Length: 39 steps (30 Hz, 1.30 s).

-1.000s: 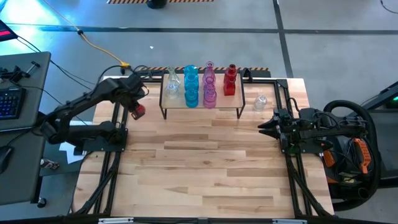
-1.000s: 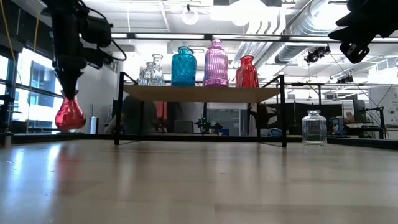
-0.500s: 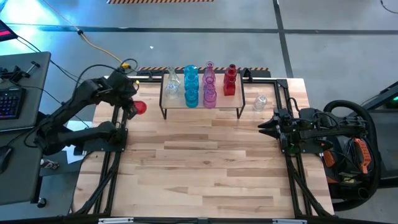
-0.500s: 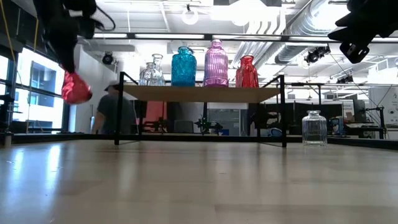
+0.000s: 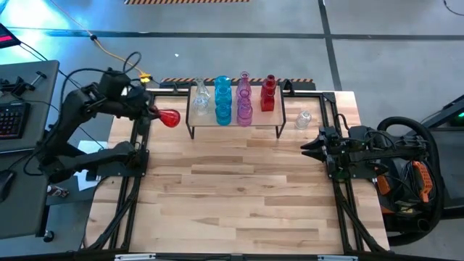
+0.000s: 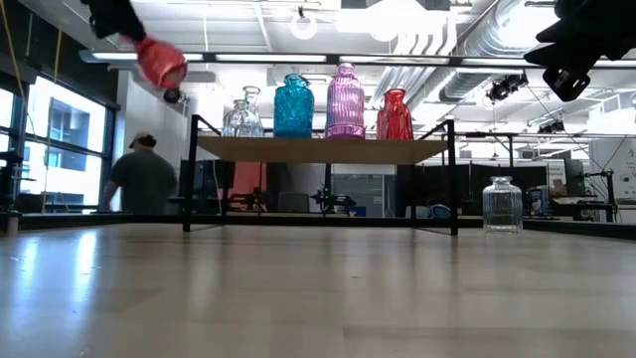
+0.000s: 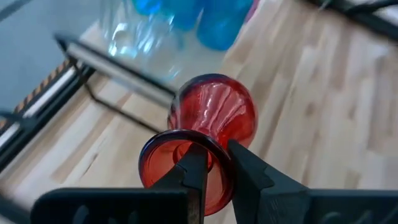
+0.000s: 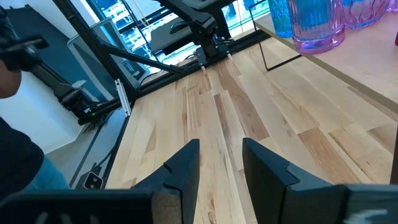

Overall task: Sort vases onto shelf
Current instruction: Put the red flower vase on the shelf aligned with the other red flower vases

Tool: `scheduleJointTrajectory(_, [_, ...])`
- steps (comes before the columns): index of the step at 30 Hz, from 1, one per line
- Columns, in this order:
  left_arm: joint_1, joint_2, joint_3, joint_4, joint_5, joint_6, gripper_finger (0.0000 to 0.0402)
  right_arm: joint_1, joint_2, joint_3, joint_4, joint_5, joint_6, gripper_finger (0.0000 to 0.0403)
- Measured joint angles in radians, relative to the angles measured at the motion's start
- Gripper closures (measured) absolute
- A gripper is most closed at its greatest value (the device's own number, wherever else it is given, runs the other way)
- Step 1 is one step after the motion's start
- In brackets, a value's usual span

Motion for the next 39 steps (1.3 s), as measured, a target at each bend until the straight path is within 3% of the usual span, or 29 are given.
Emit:
scheduleJointTrajectory(12, [-0.052,0.004,0.141,0.129,0.174,-0.065,0.0369,0.000,0.000,0.000,0.000,-0.006,0.000,0.0299])
scheduleJointTrajectory(31, [-0.264,0.123,0.166,0.437,0.173,-0.224,0.0367,0.000,0.000,0.000,0.000,0.005,0.000,0.0299])
scheduleJointTrajectory(39, [-0.368,0.193,0.166,0.488,0.158,-0.243,0.0369,0.000,0.000,0.000,0.000,0.007,0.001,0.0299])
